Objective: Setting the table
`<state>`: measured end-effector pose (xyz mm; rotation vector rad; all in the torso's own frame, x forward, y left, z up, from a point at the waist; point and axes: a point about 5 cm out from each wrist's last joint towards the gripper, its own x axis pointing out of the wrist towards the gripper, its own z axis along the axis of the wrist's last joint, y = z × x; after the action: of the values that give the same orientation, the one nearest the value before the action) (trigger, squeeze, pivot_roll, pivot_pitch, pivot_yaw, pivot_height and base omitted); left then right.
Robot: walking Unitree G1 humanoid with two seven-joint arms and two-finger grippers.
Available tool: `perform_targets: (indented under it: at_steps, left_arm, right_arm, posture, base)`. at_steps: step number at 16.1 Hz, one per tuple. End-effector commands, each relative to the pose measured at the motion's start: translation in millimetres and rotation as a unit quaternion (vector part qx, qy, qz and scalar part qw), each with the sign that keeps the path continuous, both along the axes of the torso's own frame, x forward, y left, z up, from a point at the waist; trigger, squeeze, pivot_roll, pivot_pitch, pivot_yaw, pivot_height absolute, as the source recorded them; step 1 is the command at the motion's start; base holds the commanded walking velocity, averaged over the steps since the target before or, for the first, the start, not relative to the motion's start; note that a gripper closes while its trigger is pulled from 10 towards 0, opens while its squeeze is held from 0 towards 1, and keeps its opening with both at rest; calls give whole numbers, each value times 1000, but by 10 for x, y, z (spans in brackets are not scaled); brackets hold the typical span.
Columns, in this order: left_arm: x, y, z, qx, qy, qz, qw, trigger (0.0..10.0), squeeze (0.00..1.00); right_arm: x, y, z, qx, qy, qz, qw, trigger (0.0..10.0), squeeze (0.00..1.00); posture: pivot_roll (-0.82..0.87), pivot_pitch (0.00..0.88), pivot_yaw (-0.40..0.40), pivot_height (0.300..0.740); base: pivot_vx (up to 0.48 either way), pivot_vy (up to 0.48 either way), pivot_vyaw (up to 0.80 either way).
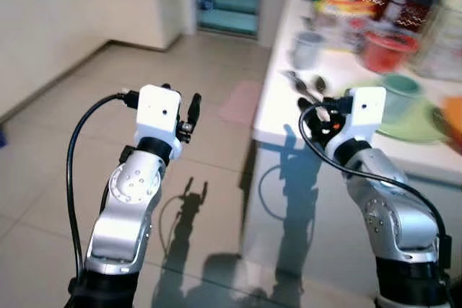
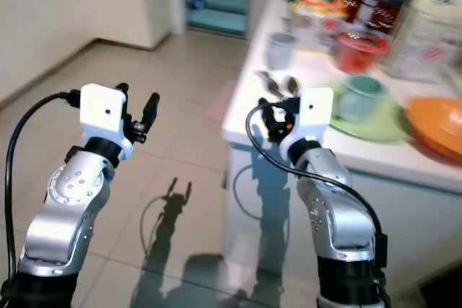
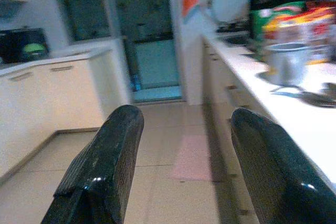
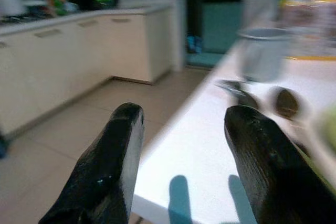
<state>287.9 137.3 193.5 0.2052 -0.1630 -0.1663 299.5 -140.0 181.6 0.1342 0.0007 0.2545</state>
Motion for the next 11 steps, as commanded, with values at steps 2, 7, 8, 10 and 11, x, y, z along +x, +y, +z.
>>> perform_targets:
  at_steps: [2,7,8,10,11]
  left_arm:
    - [6,35,13,0,0,3,1000,10000,0]
    - [-63,-114,-17,11,10,-73,997,10000,0]
    - [-71,-123,-19,12,12,-81,997,10000,0]
    - [-121,-171,-37,20,27,-130,991,10000,0]
    - [-149,-198,-54,27,36,-155,987,10000,0]
  right_arm:
    - [7,60,-23,-27,17,11,999,10000,0]
    - [41,-4,-50,-36,36,-6,999,10000,35]
    - [48,-21,-49,-37,39,-9,999,10000,773]
    - [141,-101,-93,-44,68,-19,997,10000,1000]
    - [196,-126,-117,-43,80,-22,996,10000,1000]
  posture:
    - [18,0,-33,740]
    - [13,0,-30,740]
    - [10,0,-29,740]
    - [6,0,-27,740]
    - [6,0,-26,740]
  base:
    - [360,0,0]
    - [71,0,0]
    - [0,0,0]
    - [0,0,0]
    - [0,0,0]
